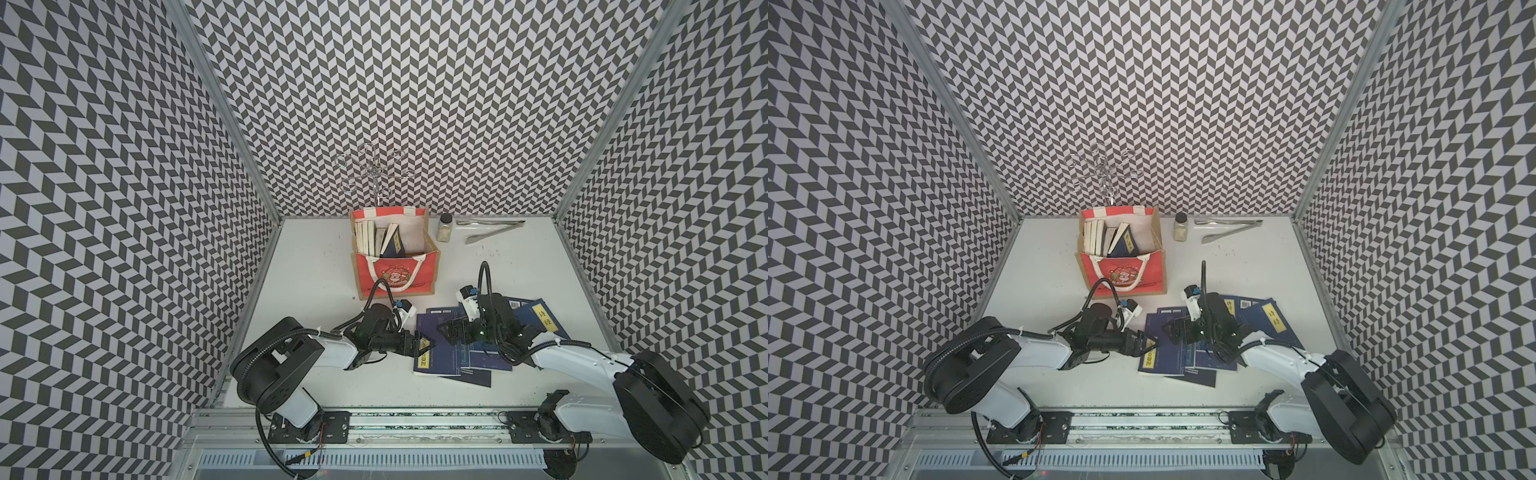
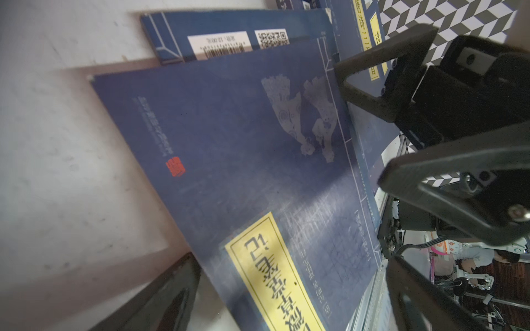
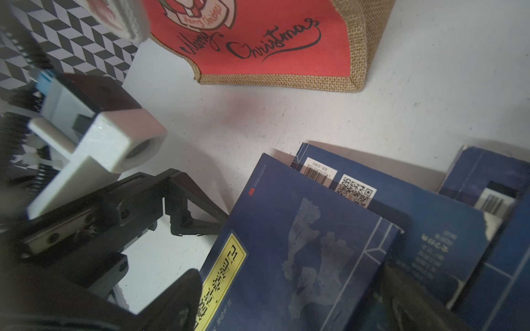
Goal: Put the books into the canvas bag
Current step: Pick up the book from the book.
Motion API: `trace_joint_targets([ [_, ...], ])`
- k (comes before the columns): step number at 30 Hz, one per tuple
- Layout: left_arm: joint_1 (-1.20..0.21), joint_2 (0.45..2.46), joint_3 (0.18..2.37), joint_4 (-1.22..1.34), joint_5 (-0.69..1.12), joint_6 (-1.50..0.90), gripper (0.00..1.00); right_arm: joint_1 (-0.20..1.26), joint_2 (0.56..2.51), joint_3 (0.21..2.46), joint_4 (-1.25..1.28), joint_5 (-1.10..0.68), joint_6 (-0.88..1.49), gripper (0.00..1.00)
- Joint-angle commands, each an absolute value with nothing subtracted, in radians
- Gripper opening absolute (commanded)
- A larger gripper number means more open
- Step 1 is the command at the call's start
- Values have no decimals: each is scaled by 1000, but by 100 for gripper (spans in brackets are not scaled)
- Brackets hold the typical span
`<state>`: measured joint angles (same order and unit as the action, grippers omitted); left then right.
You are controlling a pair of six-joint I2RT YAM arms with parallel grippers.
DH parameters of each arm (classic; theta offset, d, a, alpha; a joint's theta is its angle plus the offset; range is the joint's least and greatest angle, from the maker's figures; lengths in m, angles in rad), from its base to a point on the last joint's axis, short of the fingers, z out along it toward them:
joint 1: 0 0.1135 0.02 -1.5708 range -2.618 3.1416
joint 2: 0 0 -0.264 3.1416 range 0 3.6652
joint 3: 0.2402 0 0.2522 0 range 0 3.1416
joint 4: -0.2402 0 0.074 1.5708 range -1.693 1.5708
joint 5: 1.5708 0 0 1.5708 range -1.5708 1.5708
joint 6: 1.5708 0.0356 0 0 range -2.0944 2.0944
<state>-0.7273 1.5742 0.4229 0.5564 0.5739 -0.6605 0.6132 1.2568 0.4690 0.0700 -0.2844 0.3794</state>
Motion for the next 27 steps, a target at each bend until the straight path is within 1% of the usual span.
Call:
trace_joint_targets([
  [1, -741, 1605, 437, 558, 600, -669, 100, 618, 1226, 414, -74, -279, 408, 97],
  [4, -745, 1614, 443, 565, 605, -669, 100, 621, 1176, 377, -84, -309, 429, 97],
  [9, -753, 1630, 449, 570, 608, -670, 99, 648, 1108, 345, -109, -287, 497, 97],
  [17, -757, 1643, 447, 575, 616, -666, 99, 713, 1130, 336, -140, -229, 567, 95],
  [23, -770, 1640, 458, 594, 628, -668, 99, 719, 1166, 348, -148, -174, 587, 93],
  [27, -785, 1643, 475, 585, 629, -657, 99, 719, 1177, 355, -98, -200, 583, 91],
])
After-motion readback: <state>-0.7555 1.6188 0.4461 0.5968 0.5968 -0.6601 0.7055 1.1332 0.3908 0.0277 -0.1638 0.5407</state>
